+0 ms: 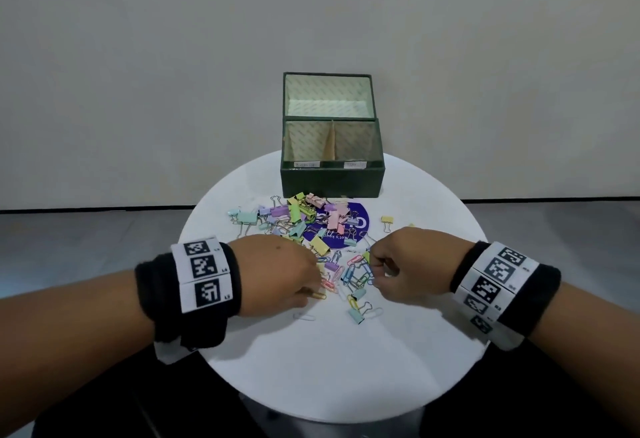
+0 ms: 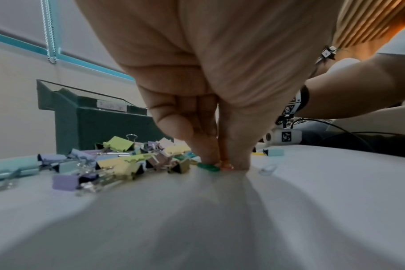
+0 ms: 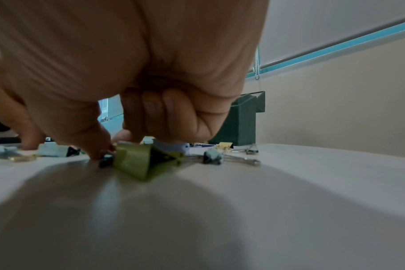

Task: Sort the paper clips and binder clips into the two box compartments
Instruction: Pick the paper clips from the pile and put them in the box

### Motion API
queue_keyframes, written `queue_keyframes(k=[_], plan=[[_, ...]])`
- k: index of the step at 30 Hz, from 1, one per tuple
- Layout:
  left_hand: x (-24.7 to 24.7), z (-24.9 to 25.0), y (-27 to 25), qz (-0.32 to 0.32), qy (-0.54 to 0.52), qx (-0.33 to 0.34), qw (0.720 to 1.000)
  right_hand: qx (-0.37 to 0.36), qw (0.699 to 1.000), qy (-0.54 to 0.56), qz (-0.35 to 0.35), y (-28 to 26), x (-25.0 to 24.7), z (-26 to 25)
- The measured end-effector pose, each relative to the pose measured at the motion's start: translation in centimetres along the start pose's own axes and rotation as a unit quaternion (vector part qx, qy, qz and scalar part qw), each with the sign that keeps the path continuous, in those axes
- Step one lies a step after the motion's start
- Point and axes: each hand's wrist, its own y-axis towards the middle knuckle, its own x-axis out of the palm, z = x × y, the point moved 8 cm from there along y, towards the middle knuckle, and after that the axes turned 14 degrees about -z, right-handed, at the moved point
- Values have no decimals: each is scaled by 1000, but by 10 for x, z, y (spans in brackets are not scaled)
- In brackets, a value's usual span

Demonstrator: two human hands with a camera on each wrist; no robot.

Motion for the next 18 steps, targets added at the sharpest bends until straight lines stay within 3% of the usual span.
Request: queue_keyframes(k=[8, 12, 15, 18], plan=[[-5, 9, 2, 28, 31, -4, 999, -17, 1000, -10, -14, 1, 8, -3], [-14, -17, 0, 75, -100, -16, 992, -34, 999, 26, 12, -1, -4, -8], [-44, -56, 0, 136, -239, -58, 960, -49, 991, 93, 81, 5, -46, 1], [-84, -94, 5, 239, -337, -106, 905, -23, 970, 146, 192, 21, -105, 22]])
